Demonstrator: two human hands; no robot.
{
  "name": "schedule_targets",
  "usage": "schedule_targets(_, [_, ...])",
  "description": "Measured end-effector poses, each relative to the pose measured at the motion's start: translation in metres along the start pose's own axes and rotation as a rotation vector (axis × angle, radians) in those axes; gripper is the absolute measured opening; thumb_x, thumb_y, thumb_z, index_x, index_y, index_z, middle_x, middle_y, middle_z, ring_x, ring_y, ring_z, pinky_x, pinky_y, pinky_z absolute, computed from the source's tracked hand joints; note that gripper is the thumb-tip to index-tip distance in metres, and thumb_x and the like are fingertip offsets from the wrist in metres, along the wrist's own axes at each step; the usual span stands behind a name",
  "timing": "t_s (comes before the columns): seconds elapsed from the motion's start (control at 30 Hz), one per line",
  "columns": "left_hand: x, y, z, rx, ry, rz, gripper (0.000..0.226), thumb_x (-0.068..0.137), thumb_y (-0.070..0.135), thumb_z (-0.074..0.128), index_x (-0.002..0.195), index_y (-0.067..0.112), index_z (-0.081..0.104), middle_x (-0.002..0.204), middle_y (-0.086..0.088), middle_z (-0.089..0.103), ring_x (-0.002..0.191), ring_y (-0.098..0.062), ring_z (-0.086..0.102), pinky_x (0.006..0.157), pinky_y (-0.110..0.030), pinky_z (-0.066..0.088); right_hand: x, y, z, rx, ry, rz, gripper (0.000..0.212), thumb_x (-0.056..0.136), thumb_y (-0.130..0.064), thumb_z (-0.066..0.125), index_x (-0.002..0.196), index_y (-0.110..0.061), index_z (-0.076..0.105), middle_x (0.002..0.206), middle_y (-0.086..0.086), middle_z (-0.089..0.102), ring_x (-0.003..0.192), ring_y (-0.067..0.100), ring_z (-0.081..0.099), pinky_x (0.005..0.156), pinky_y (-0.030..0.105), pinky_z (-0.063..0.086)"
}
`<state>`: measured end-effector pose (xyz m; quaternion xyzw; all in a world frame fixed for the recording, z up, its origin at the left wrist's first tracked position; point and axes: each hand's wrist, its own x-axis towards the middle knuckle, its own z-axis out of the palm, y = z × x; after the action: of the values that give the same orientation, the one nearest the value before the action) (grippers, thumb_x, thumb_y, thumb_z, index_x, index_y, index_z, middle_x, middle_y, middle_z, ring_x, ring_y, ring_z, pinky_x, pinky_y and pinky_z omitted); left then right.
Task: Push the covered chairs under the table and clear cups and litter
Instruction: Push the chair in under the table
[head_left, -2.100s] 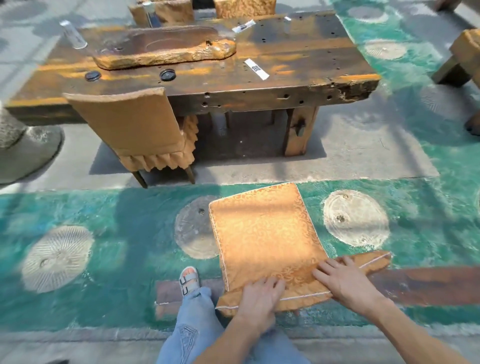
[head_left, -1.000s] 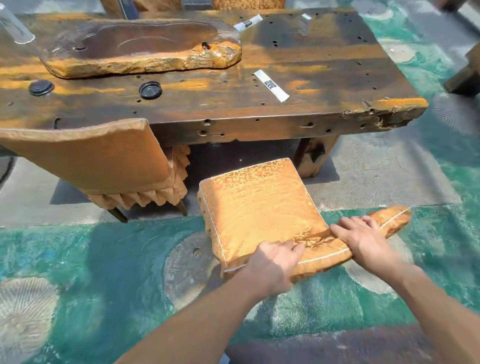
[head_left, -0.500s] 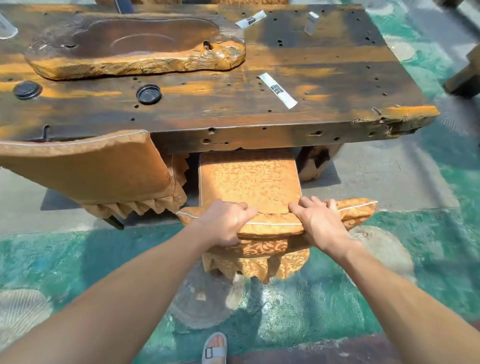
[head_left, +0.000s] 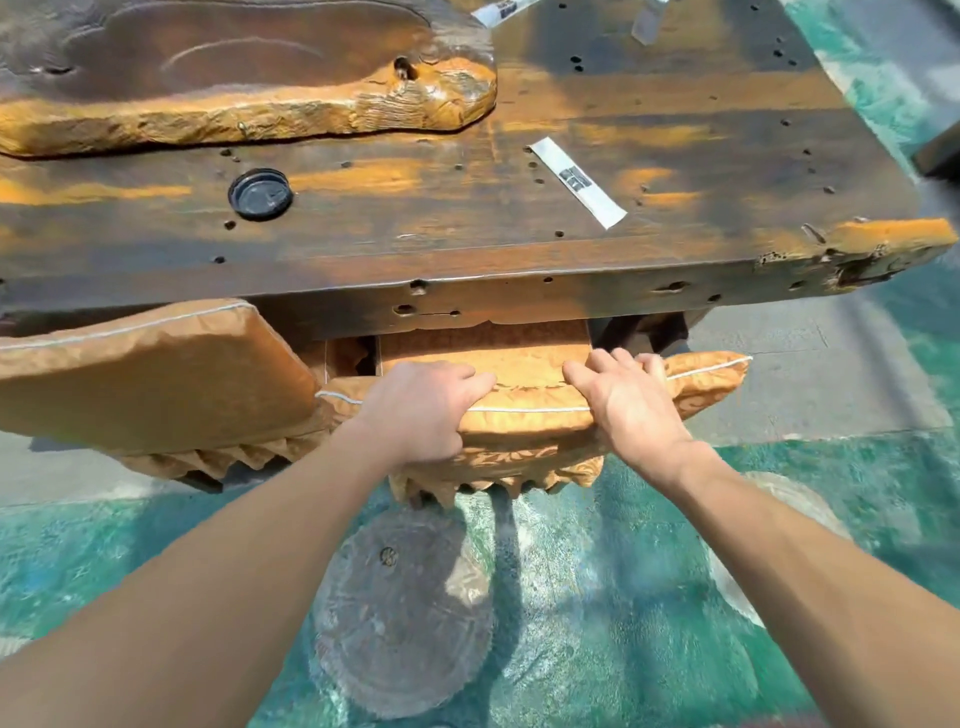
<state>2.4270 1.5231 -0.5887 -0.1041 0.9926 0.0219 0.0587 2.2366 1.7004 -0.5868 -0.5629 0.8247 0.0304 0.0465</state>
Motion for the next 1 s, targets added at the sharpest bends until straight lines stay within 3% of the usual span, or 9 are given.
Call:
schedule_targets(0.13, [0.035,-0.035,-0.004,0.023,0.046,0.005,0.058,0.066,0.024,0.063,0.124,0.027,0.057,0.098,0.008,0.065,0.088,-0.018,0.064,0.053,-0.026,0.031,0.046,0.01,-0.003,-0.005,0.02,0.001,0.056,0.071,0.002,0.071,0.114,-0.027,0.05,0.099,-0.001,0.051,0.101,0.026,0.049,0.098,0.048,0.032])
schedule_targets(0.33, [0.086,-0.072,-0.007,0.005,0.017,0.0,0.041,0.06,0.024,0.056,0.101,0.026,0.048,0.081,0.009,0.051,0.077,-0.021,0.062,0.049,-0.028,0.023,0.111,0.035,-0.007,-0.053,0.021,-0.014,0.056,0.067,-0.003,0.071,0.115,-0.025,0.051,0.101,0.003,0.054,0.1,0.03,0.051,0.088,0.044,0.028])
schedule_targets(0.6, [0.09,-0.072,-0.011,-0.069,-0.097,-0.021,0.053,0.058,0.03,0.056,0.109,0.031,0.042,0.087,0.012,0.046,0.082,-0.016,0.053,0.057,-0.032,0.029,0.111,0.033,-0.011,-0.042,-0.008,-0.009,0.056,0.071,0.001,0.066,0.116,-0.028,0.049,0.1,0.001,0.05,0.098,0.028,0.048,0.088,0.045,0.029])
schedule_targets(0.8, [0.097,-0.076,-0.014,-0.082,-0.171,-0.025,0.046,0.059,0.032,0.058,0.1,0.037,0.038,0.083,0.016,0.04,0.083,-0.016,0.057,0.053,-0.03,0.026,0.112,0.034,-0.01,-0.011,-0.028,0.007,0.06,0.071,0.006,0.064,0.119,-0.027,0.048,0.104,0.004,0.051,0.102,0.031,0.048,0.091,0.049,0.033])
schedule_targets(0.93, [0.102,-0.076,-0.021,-0.127,-0.311,-0.088,0.057,0.063,0.042,0.063,0.117,0.039,0.043,0.097,0.019,0.048,0.1,-0.014,0.059,0.069,-0.033,0.045,0.113,0.034,-0.009,0.037,-0.026,0.006,0.069,0.061,0.009,0.069,0.117,-0.026,0.049,0.103,0.005,0.051,0.101,0.031,0.048,0.092,0.049,0.033])
schedule_targets(1.0, [0.101,-0.072,-0.02,-0.146,-0.336,-0.156,0.066,0.068,0.041,0.063,0.131,0.039,0.044,0.12,0.015,0.056,0.116,-0.015,0.058,0.088,-0.038,0.052,0.112,0.034,-0.006,0.05,-0.027,-0.004,0.07,0.055,0.007,0.072,0.113,-0.025,0.05,0.099,0.005,0.05,0.097,0.031,0.048,0.088,0.047,0.033])
